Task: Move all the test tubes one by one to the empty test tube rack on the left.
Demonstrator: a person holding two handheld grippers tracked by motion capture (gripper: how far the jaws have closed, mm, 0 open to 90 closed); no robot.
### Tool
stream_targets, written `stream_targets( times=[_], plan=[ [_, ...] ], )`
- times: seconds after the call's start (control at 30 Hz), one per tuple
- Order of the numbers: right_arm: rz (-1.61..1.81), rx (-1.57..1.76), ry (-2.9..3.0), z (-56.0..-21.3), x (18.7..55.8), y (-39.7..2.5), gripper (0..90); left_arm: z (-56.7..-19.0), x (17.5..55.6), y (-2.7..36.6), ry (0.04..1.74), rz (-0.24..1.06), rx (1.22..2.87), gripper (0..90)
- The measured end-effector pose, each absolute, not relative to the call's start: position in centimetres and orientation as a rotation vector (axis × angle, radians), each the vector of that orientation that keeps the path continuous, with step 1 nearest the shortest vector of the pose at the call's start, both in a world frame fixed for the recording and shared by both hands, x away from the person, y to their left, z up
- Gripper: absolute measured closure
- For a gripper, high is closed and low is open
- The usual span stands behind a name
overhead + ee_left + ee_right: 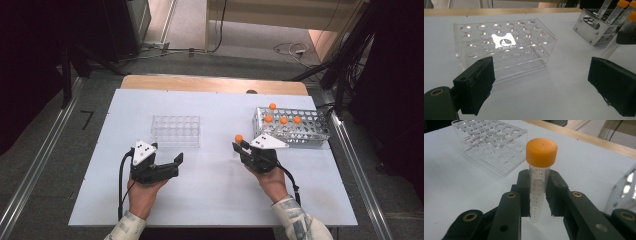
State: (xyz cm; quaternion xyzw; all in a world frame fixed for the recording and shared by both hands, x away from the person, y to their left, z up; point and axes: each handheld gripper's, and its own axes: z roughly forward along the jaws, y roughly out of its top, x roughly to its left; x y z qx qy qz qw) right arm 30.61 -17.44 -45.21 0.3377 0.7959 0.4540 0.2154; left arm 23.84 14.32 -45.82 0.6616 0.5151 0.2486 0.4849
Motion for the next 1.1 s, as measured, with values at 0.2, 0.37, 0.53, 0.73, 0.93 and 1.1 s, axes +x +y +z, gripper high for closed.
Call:
stream_targets(
  times=[0.2,0.37,0.53,0.73,0.93,1.1],
  plan=[
    [1.268,0.899,2.242,-45.4,30.6,-15.7,72.0,-45.4,24.1,13.5,1.225,0.577,1.621,7.6],
    [1.296,0.853,2.263,-45.1,30.3,-14.0,72.0,-44.8,24.3,13.0,1.209,0.551,1.622,11.4],
    [1.306,0.805,2.302,-45.3,30.0,-12.0,72.0,-43.5,24.2,12.3,1.153,0.527,1.616,16.7],
    [1.326,0.769,2.334,-45.4,29.6,-10.3,72.0,-43.0,24.6,11.0,1.092,0.518,1.641,25.3],
    [1.346,0.714,2.37,-45.5,29.1,-8.1,72.0,-42.9,25.0,10.3,1.034,0.51,1.658,47.1],
    [1.353,0.704,2.379,-45.5,29.0,-7.6,72.0,-43.1,25.1,10.2,1.026,0.501,1.675,55.5]
  ],
)
